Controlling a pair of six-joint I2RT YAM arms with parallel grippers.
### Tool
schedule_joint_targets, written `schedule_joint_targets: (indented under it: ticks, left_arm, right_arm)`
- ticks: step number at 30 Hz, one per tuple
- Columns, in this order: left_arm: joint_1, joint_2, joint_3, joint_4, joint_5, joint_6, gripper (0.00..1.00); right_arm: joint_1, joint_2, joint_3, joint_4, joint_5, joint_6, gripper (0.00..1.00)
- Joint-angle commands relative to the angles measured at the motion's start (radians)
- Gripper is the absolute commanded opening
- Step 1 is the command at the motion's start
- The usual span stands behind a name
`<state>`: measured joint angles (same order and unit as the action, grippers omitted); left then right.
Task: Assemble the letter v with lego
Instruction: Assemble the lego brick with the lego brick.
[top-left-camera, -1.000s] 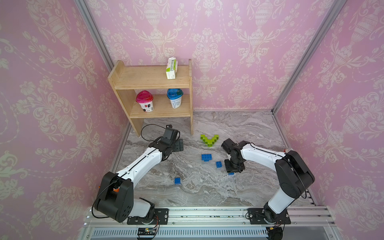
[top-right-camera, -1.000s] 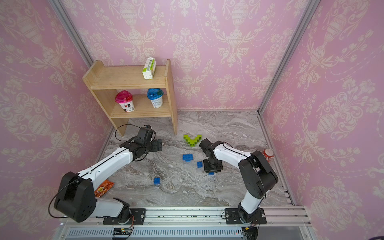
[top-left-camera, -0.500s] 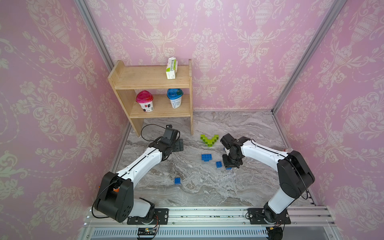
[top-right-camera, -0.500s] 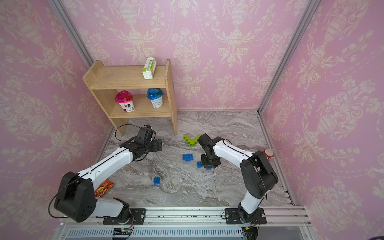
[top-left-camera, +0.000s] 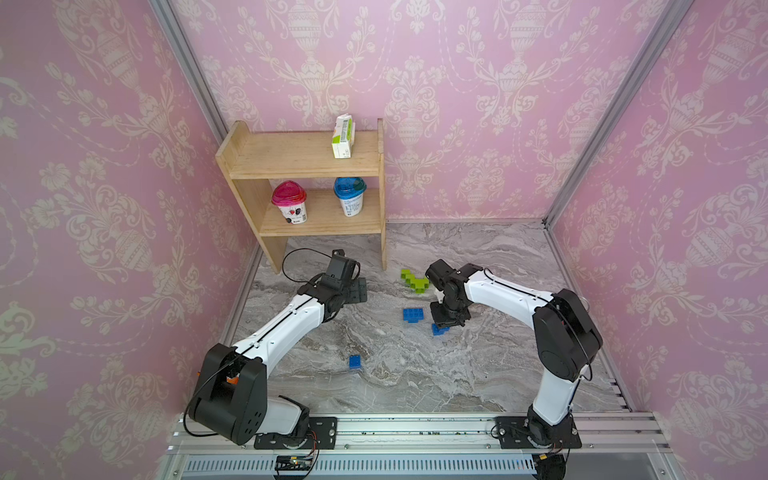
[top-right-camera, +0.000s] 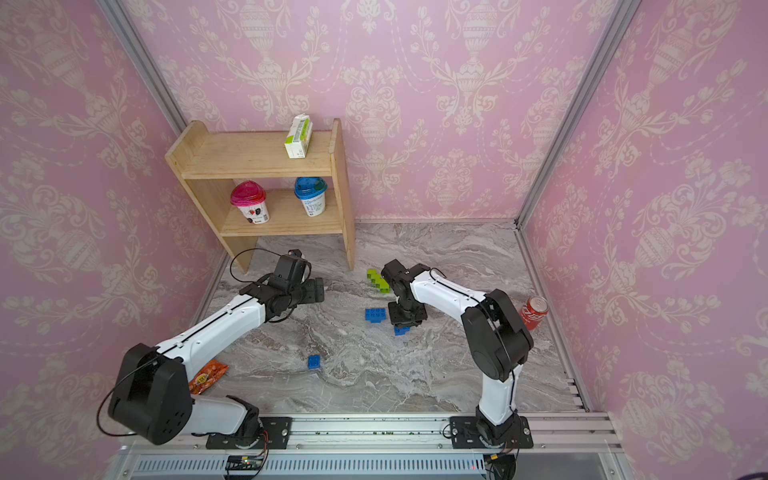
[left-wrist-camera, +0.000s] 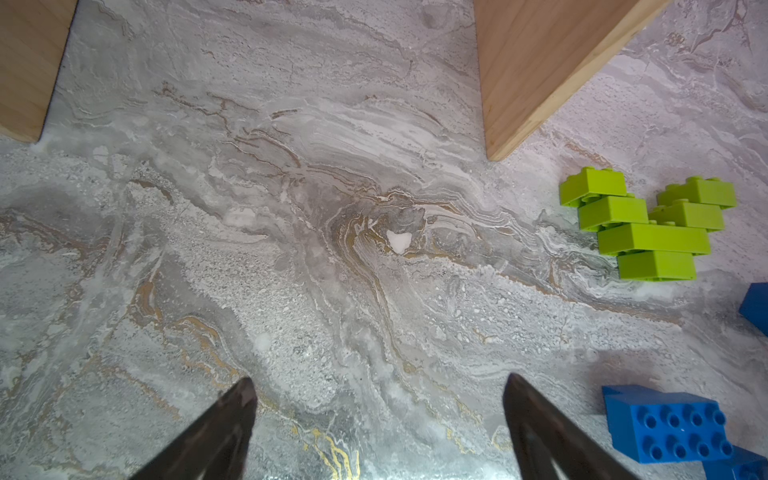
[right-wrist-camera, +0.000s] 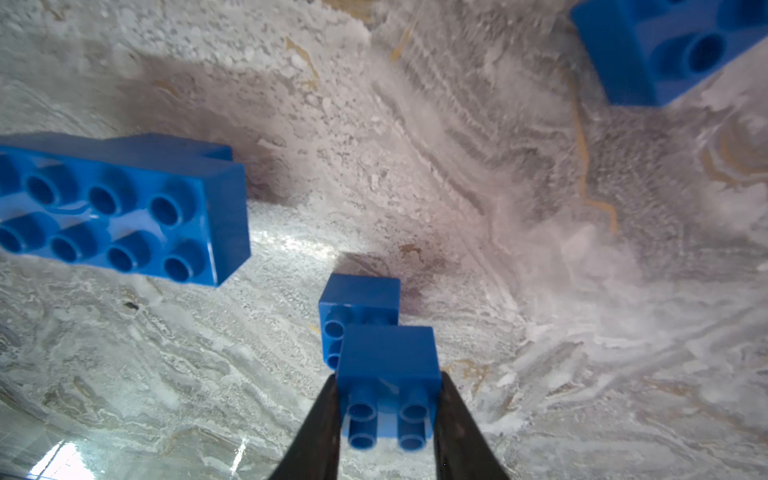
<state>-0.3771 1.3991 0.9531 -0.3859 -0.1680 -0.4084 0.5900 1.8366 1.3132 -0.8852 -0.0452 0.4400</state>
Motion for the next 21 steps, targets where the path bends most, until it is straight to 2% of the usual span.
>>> schedule_joint_targets:
  ticks: [1, 21]
  left_arm:
    - [-0.005, 0.003, 0.026, -0.018, -0.026, 0.013, 0.94]
    - [-0.005, 0.006, 0.039, -0.025, -0.027, 0.014, 0.94]
  right_arm:
    - [-0.001, 0.008, 0.024, -0.046, 0.019, -0.022, 0.19]
    - [-0.001, 0.089, 0.045, -0.089, 0.037, -0.093, 0.18]
